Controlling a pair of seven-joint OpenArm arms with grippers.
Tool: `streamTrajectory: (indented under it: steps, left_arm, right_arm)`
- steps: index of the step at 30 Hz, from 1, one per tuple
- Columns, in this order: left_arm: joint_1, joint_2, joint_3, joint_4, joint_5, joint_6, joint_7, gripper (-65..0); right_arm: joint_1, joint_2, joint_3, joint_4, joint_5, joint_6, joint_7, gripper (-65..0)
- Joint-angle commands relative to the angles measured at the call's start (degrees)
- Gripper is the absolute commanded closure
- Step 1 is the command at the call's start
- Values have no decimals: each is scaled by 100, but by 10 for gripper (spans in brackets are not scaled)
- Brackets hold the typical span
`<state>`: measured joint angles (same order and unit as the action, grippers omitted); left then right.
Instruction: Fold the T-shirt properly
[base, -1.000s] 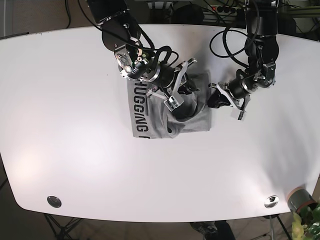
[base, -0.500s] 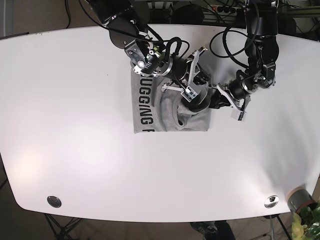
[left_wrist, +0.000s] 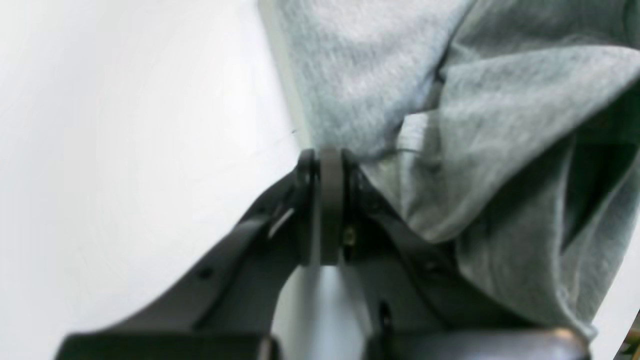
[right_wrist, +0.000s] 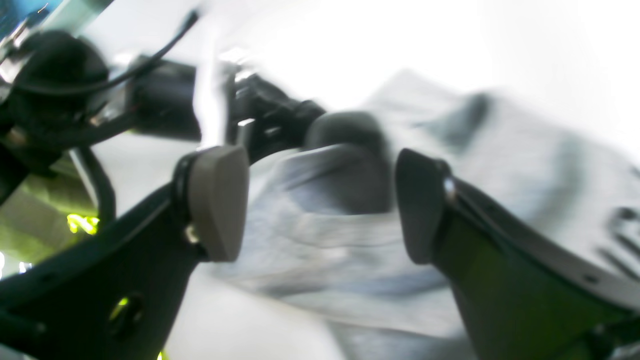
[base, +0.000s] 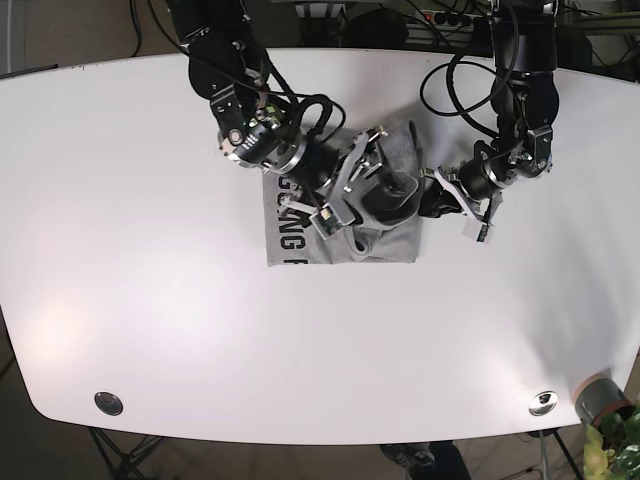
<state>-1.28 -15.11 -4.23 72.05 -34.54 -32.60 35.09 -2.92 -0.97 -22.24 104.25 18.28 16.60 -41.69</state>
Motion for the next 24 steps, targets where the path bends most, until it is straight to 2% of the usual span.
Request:
streamTrajectory:
  steps: [1, 12, 17, 19, 22, 24]
  left_arm:
    - [-105, -67, -30, 105, -102, -41, -103, 0]
    - [-105, -67, -30, 105, -102, -41, -103, 0]
    - [-105, -67, -30, 105, -102, -41, -103, 0]
    - [-105, -67, -30, 105, -102, -41, -103, 0]
    - [-105, -67, -30, 105, -102, -50, -103, 0]
    - [-105, -67, -30, 105, -102, -50, -103, 0]
  right_arm:
    - [173, -65, 206, 94, 66, 50, 112, -415]
    - [613, -57, 224, -952, 13, 50, 156, -415]
    - [788, -39, 259, -1444, 13, 50, 552, -401]
    - [868, 31, 242, -1603, 13, 50, 648, -363]
    - [947, 58, 233, -1752, 13, 50, 675, -227]
    - [947, 58, 224, -1752, 13, 50, 675, -111]
